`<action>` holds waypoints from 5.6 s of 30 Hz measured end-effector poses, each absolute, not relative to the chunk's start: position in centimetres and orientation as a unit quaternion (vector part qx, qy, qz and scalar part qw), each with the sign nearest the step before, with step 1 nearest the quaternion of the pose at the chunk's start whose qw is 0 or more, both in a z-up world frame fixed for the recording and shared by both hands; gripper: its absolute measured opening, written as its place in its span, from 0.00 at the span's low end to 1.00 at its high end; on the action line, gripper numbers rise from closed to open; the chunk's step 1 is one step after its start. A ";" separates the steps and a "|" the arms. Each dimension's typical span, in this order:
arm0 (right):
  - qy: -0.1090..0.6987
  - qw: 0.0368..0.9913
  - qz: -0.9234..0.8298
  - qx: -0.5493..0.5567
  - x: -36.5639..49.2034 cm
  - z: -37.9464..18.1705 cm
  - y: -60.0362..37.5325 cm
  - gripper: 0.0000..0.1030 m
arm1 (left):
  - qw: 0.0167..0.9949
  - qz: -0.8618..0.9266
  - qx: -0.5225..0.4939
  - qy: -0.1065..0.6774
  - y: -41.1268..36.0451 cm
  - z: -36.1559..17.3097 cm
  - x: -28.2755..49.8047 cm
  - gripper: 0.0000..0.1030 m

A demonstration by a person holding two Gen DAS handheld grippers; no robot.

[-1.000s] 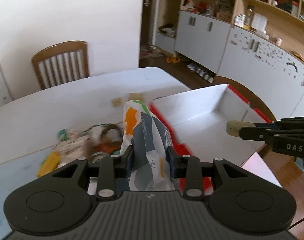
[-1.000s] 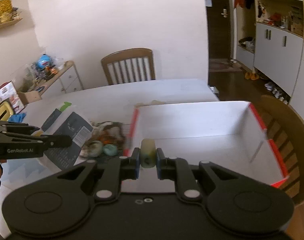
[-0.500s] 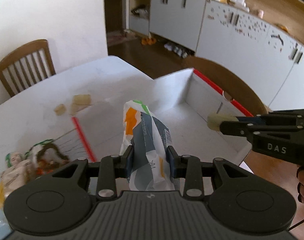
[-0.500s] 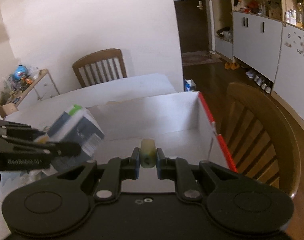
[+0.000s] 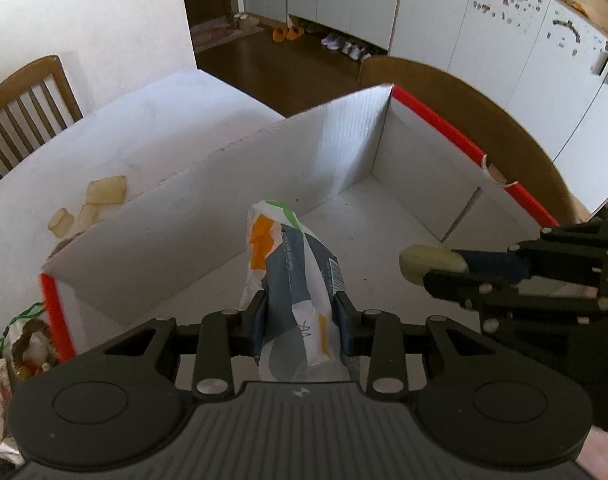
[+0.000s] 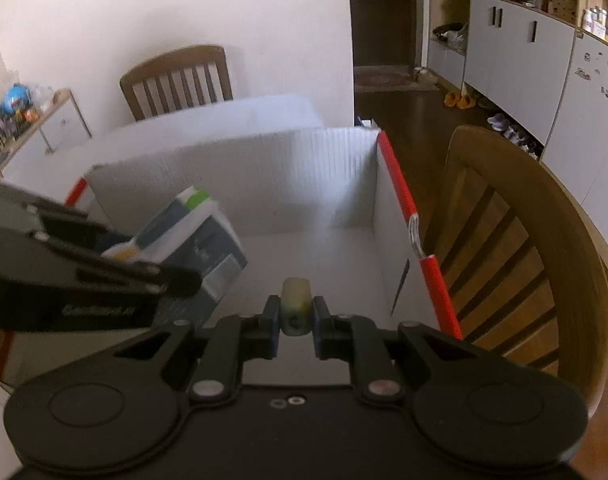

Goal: Organize objects
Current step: 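Carry both items into the red box and open both tools, then withdraw both tools from the box back toward the pile, then grasp the clear bag of dark items with left tool while right tool grasps bubble-wrap bag, then carry both bags into the red box and open both tools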

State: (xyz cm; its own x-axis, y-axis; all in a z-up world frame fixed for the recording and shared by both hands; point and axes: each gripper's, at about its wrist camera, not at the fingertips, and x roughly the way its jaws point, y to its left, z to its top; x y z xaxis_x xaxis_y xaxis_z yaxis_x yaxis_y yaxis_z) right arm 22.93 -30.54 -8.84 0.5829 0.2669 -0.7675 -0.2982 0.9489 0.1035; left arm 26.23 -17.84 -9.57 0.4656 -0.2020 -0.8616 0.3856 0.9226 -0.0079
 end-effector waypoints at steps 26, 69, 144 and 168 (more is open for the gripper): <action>0.486 0.854 0.178 -0.045 25.0 -11.5 -30.2 0.32 | 0.819 -0.171 0.092 0.539 -18.4 -12.0 29.1 0.59; 0.385 0.901 0.200 0.011 14.8 -0.7 -23.7 0.89 | 0.910 -0.136 -0.027 0.391 0.6 -1.2 14.0 0.87; 0.457 0.831 0.301 -0.100 16.5 -12.7 3.0 0.51 | 0.878 -0.112 -0.117 0.450 21.7 -13.8 15.3 0.37; 0.458 0.843 0.277 -0.050 11.6 -8.9 -3.0 0.32 | 0.872 -0.135 -0.094 0.461 18.6 -10.7 10.4 0.30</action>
State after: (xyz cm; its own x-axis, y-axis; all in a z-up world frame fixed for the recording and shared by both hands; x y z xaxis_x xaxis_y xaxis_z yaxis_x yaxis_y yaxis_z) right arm 11.65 -3.03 -8.86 0.4273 0.4205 -0.8004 -0.5126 0.8419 0.1686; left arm 10.38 18.65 -10.74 0.5381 -0.3217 -0.7791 0.1479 0.9460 -0.2884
